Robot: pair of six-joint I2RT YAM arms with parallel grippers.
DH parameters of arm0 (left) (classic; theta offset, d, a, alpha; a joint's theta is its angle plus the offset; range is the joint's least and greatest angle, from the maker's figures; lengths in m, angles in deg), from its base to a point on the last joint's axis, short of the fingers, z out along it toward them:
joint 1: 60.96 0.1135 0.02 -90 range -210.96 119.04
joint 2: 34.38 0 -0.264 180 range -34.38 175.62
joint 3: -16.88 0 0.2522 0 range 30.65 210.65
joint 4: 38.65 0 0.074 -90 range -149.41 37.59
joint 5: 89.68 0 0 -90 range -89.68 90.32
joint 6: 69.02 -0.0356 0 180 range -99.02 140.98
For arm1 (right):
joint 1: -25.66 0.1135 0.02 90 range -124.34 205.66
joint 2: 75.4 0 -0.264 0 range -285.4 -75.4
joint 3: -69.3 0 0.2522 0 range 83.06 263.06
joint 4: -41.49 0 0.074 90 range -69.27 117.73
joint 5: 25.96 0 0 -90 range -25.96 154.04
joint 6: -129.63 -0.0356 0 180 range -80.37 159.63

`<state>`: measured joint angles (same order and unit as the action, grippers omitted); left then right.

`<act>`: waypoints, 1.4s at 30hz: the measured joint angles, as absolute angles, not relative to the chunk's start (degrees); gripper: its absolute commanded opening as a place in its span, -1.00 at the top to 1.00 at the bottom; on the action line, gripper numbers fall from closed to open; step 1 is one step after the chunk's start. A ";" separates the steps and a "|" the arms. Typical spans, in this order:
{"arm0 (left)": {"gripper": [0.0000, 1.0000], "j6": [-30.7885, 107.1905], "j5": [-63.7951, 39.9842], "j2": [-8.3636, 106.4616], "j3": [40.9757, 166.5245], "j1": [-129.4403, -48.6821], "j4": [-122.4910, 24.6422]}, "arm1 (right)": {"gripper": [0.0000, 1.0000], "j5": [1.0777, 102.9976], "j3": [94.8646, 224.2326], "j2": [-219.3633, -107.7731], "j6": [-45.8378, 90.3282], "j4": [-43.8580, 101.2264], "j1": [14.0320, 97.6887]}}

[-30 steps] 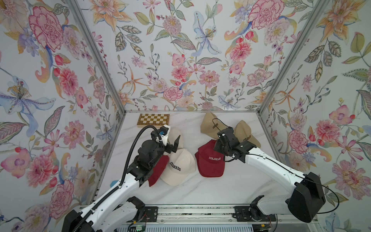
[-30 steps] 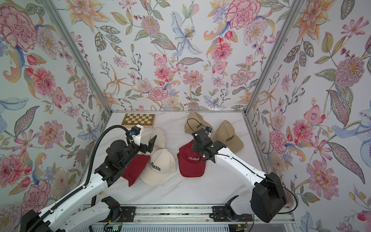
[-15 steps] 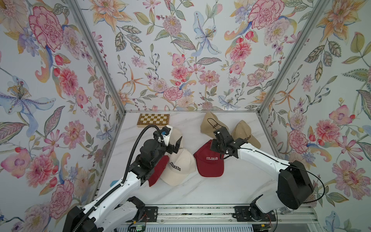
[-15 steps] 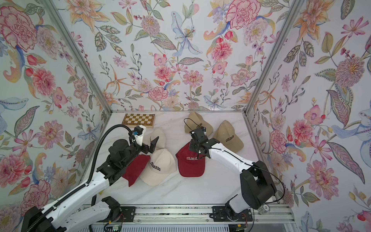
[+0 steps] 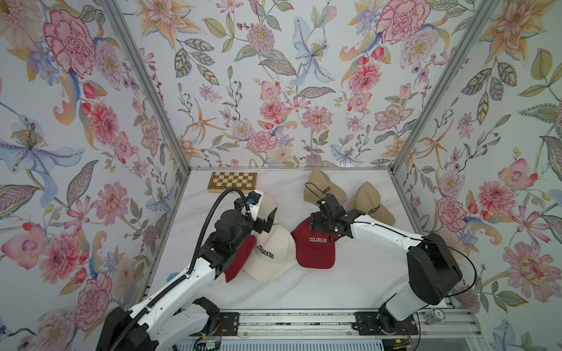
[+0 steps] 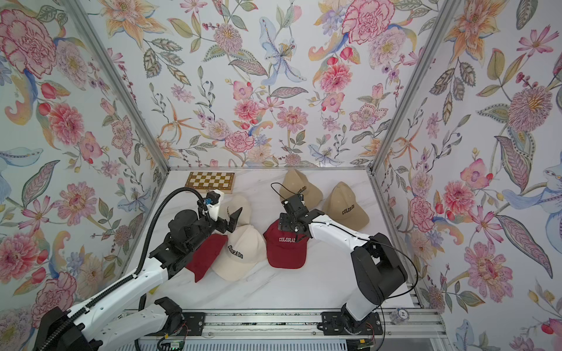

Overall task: Stack the baseball caps by color
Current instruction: Place the baseball cap on the baseball cap.

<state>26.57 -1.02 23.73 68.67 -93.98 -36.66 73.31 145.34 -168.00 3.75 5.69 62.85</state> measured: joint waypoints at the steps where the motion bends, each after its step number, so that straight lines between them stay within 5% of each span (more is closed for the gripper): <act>1: -0.99 26.57 -1.02 23.88 68.67 -93.96 -36.66 | -0.98 73.75 145.62 -168.00 3.99 5.49 63.50; 30: -0.99 25.21 -0.71 23.86 69.96 -93.96 -40.24 | -0.98 91.63 146.98 -173.05 10.31 2.43 66.21; 42: -0.99 24.42 1.19 21.06 71.07 -93.96 -44.90 | -0.98 87.08 145.86 -166.89 17.11 6.11 65.34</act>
<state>24.42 1.19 21.06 71.07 -93.96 -44.90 87.08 145.86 -166.89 17.11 6.11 65.34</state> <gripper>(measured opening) 0.997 0.988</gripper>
